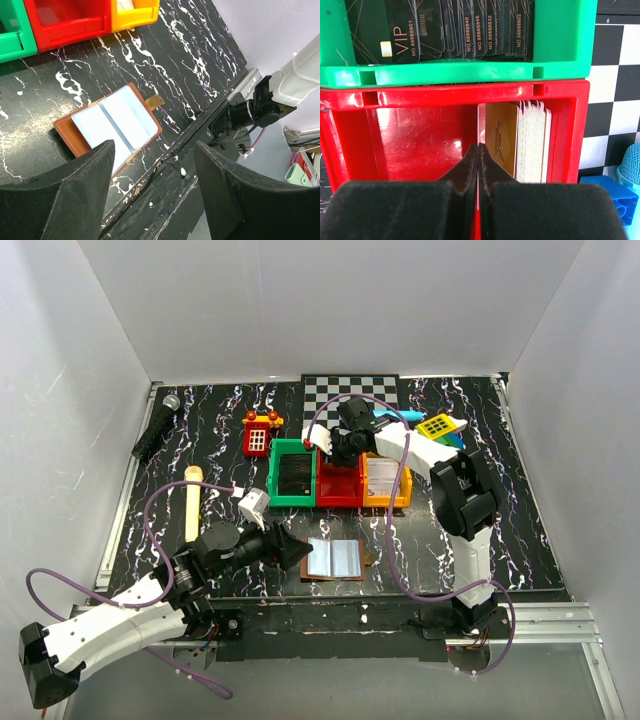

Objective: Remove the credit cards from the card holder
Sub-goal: Place the credit card in the storage box.

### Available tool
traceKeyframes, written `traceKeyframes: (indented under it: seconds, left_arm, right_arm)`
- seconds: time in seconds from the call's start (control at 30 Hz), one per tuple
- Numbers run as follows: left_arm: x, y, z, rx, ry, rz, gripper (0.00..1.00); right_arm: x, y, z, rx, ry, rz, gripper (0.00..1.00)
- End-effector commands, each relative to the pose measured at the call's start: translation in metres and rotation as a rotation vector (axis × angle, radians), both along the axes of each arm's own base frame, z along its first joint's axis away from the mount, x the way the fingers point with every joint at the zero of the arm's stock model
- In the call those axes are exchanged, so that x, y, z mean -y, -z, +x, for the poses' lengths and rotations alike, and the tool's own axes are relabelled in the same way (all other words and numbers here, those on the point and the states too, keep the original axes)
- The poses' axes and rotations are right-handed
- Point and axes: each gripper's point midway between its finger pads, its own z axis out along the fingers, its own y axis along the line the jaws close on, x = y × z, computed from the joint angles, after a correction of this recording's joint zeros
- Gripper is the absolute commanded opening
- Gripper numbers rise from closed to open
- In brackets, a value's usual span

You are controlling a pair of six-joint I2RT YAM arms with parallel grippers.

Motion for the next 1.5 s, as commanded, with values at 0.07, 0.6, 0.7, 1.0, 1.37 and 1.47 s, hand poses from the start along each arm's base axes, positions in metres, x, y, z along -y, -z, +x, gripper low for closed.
traceKeyframes:
  seconds: [0.07,0.6,0.7,1.0,1.37,1.47]
  left_arm:
    - [0.001,0.000,0.001,-0.003,-0.001,-0.013,0.63]
    - [0.004,0.001,-0.004,-0.008,0.030,-0.019,0.64]
    - [0.004,0.001,-0.004,-0.007,0.027,-0.022,0.64]
    - [0.004,0.001,-0.004,-0.008,0.031,-0.024,0.64]
    - [0.005,0.002,-0.005,-0.010,0.032,-0.025,0.64]
    - [0.004,0.003,-0.004,-0.010,0.031,-0.024,0.63]
  right_arm:
    - [-0.010,-0.005,0.013,0.037,-0.001,0.007,0.01]
    - [-0.007,-0.009,0.023,0.074,0.054,0.002,0.15]
    - [-0.006,-0.013,0.027,0.098,0.071,0.000,0.20]
    - [-0.005,-0.026,0.038,0.144,0.117,0.004,0.27]
    - [0.000,-0.040,0.059,0.225,0.200,-0.015,0.29]
    - [0.001,-0.045,0.063,0.244,0.218,-0.012,0.29]
